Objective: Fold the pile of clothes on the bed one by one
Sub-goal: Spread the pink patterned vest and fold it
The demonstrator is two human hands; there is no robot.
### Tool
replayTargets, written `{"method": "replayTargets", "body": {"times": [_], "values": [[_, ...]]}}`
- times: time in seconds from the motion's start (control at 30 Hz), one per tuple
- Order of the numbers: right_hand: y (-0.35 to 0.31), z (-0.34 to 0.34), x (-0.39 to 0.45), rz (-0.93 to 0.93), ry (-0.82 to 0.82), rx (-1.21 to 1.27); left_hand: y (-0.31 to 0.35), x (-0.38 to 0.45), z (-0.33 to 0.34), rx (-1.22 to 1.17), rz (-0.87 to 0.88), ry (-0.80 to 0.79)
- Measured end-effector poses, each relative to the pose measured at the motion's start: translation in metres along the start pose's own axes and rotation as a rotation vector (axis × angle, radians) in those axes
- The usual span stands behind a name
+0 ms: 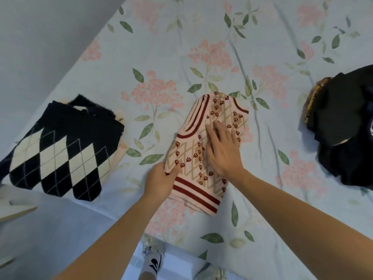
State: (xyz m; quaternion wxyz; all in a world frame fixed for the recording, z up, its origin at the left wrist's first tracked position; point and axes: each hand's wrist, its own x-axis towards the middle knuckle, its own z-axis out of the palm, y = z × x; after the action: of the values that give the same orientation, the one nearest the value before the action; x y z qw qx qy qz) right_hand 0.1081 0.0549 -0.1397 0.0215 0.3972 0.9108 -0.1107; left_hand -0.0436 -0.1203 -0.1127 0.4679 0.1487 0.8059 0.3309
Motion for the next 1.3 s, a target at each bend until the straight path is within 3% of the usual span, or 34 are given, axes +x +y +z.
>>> {"method": "replayTargets", "body": {"times": [0.17,0.3,0.4,0.53,0.63,0.77,0.97,1.2,1.3], "values": [[0.014,0.014,0.008,-0.027,-0.056,-0.088,-0.011,-0.01,-0.003,-0.147,0.128,-0.001],[0.029,0.011,0.011,0.176,-0.078,-0.062,-0.023,-0.006,-0.009,-0.018,0.022,-0.018],[0.023,0.004,-0.005,0.231,-0.068,-0.013,-0.013,-0.001,-0.014,0.152,0.07,-0.023],[0.018,0.005,-0.065,-0.01,-0.105,0.056,0.001,0.004,-0.022,0.332,0.313,0.094],[0.027,0.011,-0.115,-0.08,-0.143,0.113,-0.004,0.017,-0.039,0.661,0.635,0.089],[0.026,0.02,-0.151,-0.205,-0.106,0.071,-0.017,0.04,-0.058,1.099,0.982,-0.007],[0.018,0.032,-0.129,-0.273,-0.065,0.068,-0.011,0.063,-0.052,1.297,1.283,-0.214],[0.026,0.026,-0.125,-0.28,-0.107,0.277,-0.009,0.063,-0.059,1.225,1.314,-0.369],[0.028,0.011,-0.126,-0.106,-0.104,0.567,-0.003,0.057,-0.059,1.012,1.208,-0.365]]}}
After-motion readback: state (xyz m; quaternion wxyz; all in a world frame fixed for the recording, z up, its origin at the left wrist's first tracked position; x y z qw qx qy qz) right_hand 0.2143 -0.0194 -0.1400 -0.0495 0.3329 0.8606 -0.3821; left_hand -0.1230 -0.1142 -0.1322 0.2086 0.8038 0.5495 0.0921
